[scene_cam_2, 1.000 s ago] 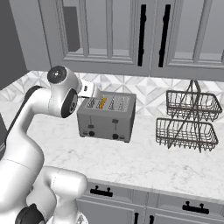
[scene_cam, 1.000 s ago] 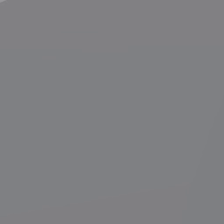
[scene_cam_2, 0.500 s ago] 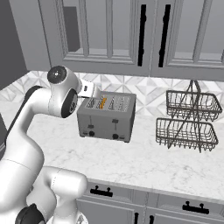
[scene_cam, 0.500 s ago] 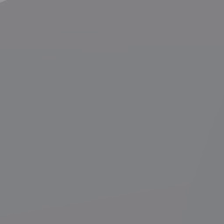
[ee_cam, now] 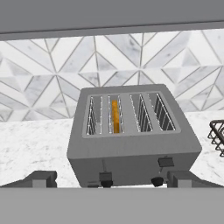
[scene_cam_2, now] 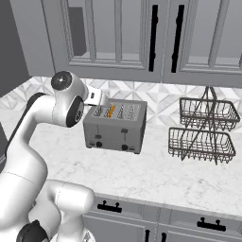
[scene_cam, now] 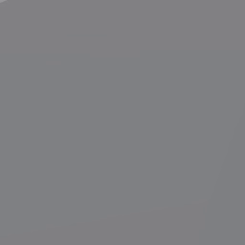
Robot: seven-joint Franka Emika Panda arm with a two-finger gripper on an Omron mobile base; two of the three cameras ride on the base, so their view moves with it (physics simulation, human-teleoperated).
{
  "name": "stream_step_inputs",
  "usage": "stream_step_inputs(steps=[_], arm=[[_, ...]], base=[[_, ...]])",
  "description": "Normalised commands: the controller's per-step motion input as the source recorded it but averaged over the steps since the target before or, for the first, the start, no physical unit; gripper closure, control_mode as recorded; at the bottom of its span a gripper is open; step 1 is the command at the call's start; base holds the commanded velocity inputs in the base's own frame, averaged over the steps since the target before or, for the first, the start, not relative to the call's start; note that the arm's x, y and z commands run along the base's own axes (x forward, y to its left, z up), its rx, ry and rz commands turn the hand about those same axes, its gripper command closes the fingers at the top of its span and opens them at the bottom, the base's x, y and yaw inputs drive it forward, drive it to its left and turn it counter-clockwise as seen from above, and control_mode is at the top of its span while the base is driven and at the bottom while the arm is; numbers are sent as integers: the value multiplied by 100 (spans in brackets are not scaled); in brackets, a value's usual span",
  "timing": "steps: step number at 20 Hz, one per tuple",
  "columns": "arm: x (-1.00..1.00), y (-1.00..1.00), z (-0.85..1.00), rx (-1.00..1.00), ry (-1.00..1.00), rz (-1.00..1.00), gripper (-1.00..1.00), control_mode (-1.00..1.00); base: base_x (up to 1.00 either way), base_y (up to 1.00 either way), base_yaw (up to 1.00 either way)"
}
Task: Start the toaster. Once the lever pops up, take the bread to the plate on the dining counter.
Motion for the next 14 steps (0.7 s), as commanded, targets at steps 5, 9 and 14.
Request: stream_step_inputs(steps=[5,9,14], arm=[[0,0,0,0,0,0,-100,-100],[0,0,0,0,0,0,-100,-100],[0,0,0,0,0,0,-100,-100]], base=[[0,0,0],[0,0,0],[0,0,0]])
